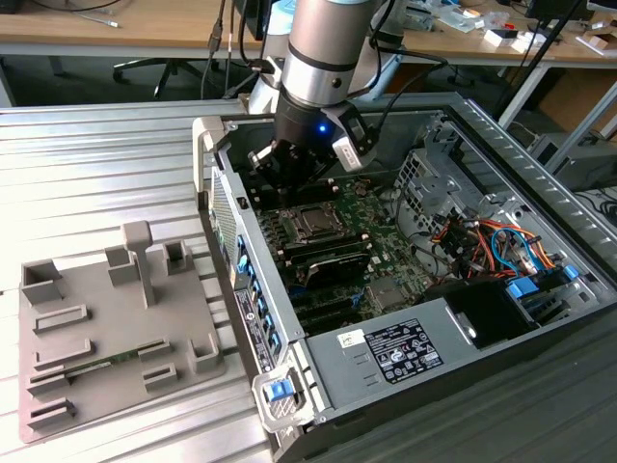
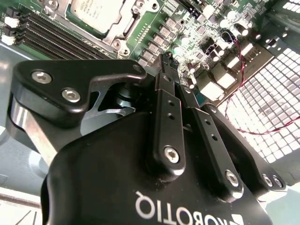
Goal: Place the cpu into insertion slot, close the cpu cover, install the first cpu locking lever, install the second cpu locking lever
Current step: 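Install the first cpu locking lever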
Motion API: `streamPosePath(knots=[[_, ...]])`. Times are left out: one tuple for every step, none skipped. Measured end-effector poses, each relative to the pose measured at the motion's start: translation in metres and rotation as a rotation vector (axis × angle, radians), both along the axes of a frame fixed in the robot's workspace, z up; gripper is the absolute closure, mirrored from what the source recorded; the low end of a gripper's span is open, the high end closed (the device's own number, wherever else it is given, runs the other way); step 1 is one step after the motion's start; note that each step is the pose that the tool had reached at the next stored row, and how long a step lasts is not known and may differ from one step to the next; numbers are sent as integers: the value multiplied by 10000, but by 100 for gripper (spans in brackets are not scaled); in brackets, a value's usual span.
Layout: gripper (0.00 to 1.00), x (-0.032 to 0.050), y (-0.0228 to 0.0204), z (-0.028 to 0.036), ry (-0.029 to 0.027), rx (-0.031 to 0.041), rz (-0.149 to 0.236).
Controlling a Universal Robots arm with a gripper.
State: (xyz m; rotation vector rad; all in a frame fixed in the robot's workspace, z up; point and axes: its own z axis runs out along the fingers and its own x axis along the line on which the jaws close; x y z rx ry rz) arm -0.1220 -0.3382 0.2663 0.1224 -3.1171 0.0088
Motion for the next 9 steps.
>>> streamPosePath(knots=[[89, -2, 1, 0, 0, 0, 0], [89, -4, 2, 0, 1, -1, 0], [89, -6, 6, 0, 1, -1, 0], [89, -6, 9, 0, 0, 0, 0], [89, -7, 12, 0, 0, 0, 0], [89, -9, 17, 0, 0, 0, 0], [89, -11, 22, 0, 0, 0, 0], [89, -13, 27, 0, 0, 0, 0], [89, -14, 31, 0, 0, 0, -1]])
